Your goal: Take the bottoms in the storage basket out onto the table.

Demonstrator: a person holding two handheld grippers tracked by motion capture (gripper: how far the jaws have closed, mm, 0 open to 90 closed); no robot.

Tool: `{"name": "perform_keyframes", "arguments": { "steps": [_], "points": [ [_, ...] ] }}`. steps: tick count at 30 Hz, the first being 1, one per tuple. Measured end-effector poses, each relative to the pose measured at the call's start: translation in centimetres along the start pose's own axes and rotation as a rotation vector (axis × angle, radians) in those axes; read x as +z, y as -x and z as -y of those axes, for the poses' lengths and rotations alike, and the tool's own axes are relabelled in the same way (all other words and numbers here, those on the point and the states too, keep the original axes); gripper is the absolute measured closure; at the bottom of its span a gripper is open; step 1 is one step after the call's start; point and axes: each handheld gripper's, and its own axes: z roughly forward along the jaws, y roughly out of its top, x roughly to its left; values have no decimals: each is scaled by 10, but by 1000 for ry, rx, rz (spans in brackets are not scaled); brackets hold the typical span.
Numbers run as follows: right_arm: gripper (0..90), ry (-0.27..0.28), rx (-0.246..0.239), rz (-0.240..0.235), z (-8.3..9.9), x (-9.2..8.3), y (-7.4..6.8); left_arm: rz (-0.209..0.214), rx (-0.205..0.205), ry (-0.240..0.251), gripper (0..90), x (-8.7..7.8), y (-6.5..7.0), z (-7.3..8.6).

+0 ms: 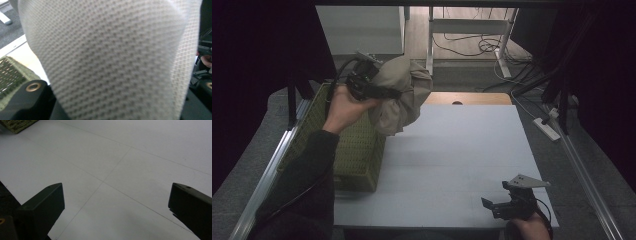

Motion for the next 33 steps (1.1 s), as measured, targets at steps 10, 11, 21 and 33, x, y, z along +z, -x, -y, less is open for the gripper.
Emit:
{"name": "perform_keyframes", "arguments": {
  "steps": [10, 11, 21, 33],
  "points": [
    [9, 1, 0, -2, 0, 0, 0, 36, 30, -37, 655, 36, 12, -4],
    [10, 1, 0, -2, 0, 0, 0, 40, 32, -39, 655, 39, 14, -5],
    [9, 2, -1, -5, 0, 0, 0, 79, 37, -69, 653, 76, 22, -3],
    [9, 3, -1, -7, 0, -1, 0, 76, 10, -114, 648, 119, 21, 4]
  ]
}}
